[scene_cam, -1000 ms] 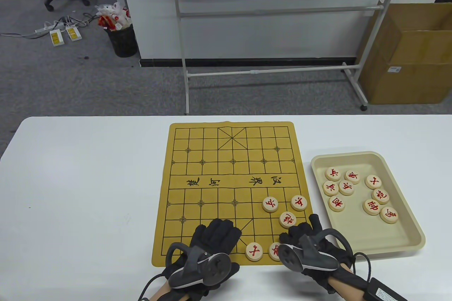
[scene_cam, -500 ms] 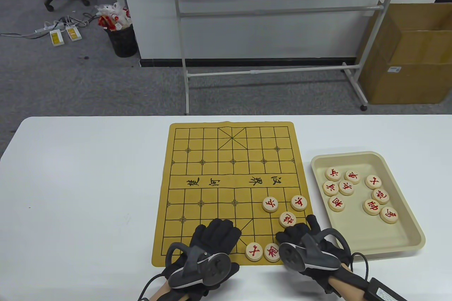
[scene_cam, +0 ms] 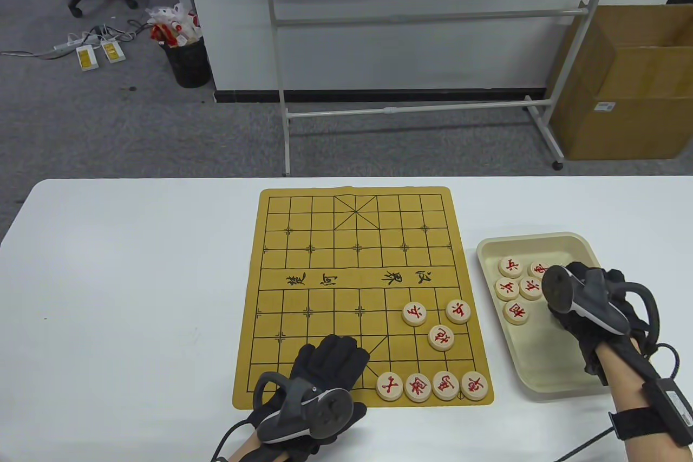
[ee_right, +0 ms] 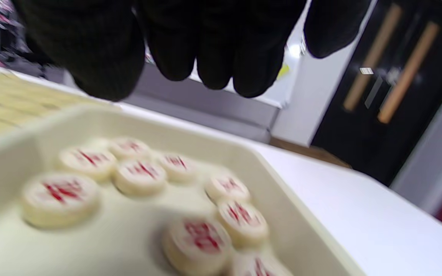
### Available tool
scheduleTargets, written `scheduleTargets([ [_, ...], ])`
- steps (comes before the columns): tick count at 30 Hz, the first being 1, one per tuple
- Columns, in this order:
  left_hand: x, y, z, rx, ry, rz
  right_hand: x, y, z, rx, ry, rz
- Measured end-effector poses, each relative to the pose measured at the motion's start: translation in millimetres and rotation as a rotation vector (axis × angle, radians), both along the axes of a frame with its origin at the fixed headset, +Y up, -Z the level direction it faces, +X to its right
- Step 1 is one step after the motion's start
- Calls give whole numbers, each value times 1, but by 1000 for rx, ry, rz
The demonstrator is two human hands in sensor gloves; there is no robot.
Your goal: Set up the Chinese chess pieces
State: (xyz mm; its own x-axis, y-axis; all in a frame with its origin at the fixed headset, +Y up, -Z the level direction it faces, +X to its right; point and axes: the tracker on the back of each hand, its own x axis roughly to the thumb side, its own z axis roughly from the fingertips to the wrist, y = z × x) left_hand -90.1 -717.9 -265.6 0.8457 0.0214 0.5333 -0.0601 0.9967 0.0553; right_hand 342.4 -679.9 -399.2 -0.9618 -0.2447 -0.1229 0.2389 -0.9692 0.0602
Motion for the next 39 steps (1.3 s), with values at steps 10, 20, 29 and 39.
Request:
scheduleTargets([
  [10, -1, -1, -1, -4, 4, -4, 5, -70, -25, -252, -20, 238],
  [20, -1, -2, -2, -9, 1, -1, -1, -72, -27, -209, 24, 194],
  [29, -1, -2, -2, -6, 3, 7, -20, -39, -15, -27, 97, 171],
  [39, 3, 7, 0, 69, -8, 138, -116, 26, 72, 208, 454, -190],
])
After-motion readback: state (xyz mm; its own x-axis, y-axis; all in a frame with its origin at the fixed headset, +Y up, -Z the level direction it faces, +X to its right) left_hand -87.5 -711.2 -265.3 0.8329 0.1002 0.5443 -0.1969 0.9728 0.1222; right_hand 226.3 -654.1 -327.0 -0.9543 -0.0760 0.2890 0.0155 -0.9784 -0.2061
